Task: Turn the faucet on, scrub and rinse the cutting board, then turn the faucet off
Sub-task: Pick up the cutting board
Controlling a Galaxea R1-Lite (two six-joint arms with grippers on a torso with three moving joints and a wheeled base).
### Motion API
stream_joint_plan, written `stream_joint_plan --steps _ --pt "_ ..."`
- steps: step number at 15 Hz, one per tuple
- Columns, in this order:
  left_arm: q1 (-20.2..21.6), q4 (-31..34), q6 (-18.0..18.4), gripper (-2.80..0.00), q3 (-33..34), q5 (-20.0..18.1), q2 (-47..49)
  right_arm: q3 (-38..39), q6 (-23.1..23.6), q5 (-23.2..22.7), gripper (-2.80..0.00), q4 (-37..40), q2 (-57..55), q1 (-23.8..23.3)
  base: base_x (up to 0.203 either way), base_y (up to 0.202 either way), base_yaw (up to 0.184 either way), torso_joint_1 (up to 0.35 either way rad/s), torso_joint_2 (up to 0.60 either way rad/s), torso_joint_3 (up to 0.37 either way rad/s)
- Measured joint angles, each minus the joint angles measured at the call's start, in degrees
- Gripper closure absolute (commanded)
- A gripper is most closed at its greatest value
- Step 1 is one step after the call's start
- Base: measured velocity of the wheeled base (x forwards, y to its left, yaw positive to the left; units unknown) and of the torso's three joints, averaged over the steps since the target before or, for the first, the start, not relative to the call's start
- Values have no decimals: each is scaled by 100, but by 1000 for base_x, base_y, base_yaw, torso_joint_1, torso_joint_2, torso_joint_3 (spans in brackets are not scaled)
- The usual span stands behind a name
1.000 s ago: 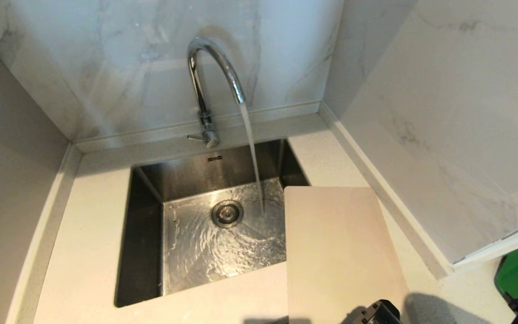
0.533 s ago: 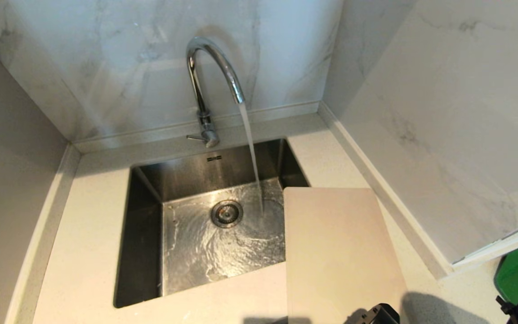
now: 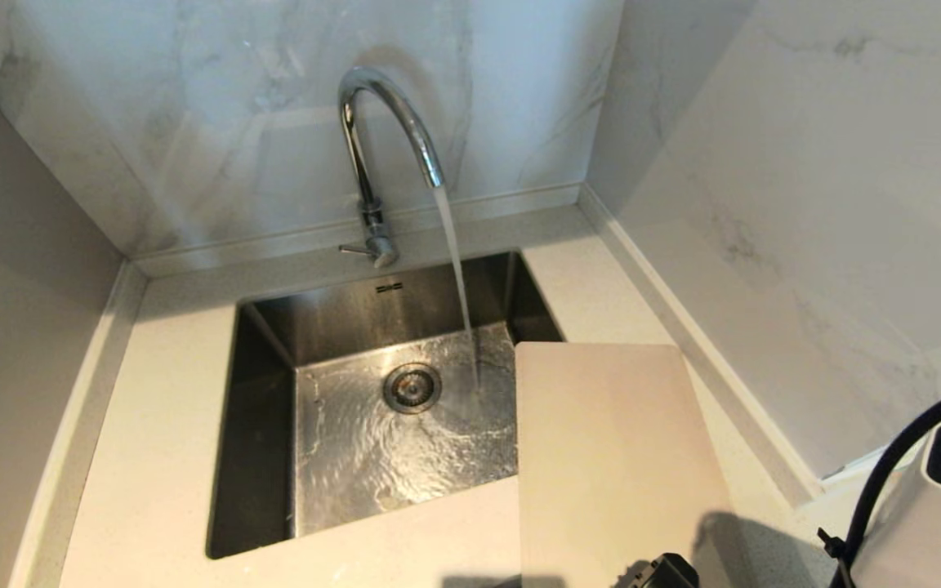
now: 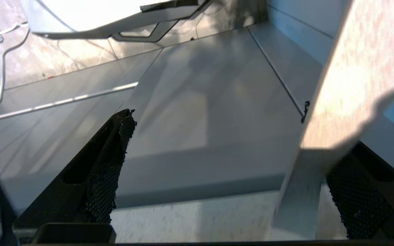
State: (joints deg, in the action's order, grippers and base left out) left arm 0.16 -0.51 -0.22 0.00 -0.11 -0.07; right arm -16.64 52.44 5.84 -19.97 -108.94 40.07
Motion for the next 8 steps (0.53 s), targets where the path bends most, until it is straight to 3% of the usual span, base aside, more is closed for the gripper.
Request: stream_joint_plan --steps 6,8 --pt "0 0 -2 0 0 4 0 336 133 115 -280 -1437 -828 -2 0 0 0 0 0 0" --pt "0 0 -2 0 0 1 0 430 229 298 -280 -1500 -959 -2 0 0 0 0 0 0"
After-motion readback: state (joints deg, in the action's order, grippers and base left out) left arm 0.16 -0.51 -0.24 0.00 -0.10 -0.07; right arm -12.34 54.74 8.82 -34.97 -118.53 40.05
